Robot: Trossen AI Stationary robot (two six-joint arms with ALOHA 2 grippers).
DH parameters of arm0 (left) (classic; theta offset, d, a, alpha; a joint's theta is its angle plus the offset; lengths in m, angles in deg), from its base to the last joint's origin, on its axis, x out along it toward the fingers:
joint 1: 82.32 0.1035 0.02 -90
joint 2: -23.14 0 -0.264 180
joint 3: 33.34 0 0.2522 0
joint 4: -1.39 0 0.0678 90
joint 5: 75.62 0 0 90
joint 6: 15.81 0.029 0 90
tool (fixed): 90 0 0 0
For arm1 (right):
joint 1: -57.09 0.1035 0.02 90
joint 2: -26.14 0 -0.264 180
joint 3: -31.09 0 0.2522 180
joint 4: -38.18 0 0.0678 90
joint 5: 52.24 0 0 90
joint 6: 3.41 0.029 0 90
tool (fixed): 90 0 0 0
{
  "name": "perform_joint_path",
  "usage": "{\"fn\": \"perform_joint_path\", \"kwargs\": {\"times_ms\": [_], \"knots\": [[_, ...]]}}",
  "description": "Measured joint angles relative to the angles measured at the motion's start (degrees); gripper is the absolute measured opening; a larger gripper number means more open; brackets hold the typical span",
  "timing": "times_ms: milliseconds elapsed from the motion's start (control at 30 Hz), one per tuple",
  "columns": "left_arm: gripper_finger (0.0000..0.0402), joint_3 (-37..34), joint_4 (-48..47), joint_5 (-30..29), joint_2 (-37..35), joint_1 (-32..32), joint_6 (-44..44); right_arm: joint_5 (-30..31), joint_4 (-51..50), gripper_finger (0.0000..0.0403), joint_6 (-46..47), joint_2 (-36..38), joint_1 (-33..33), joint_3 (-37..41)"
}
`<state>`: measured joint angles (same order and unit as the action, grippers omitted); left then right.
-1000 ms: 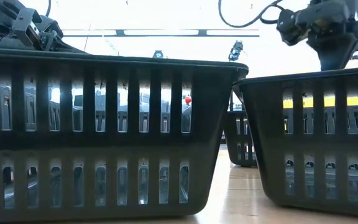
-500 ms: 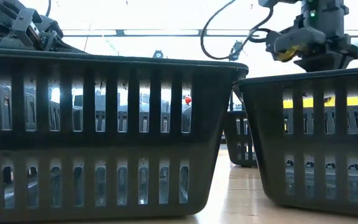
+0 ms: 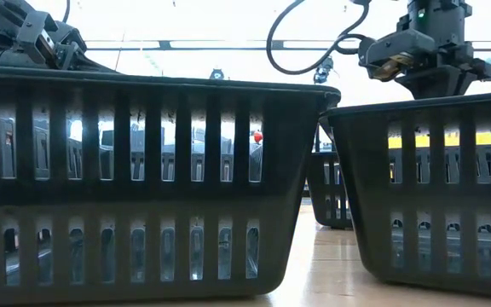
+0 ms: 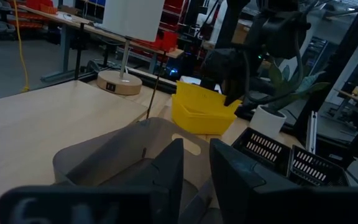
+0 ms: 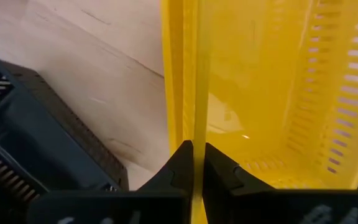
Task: Stack baskets on shelf by color
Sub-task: Stack the left yellow basket on the right yellow baskets, then stack the bottom right black basket on the top black basket
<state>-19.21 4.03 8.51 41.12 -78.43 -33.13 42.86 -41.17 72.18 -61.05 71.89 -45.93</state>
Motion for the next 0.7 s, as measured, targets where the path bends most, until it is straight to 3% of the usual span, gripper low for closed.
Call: {"fn": "perform_joint_path", "kwargs": {"times_ms": [300, 700], "knots": [[0.0086, 0.0, 0.0, 0.0, 0.0, 0.0, 0.0, -0.4, 0.0, 0.0042, -3.0, 0.0, 0.8, 0.0], [0.0091, 0.0, 0.0, 0.0, 0.0, 0.0, 0.0, -6.8, -1.9, 0.0091, -11.6, 0.0, -0.1, -2.6]]}}
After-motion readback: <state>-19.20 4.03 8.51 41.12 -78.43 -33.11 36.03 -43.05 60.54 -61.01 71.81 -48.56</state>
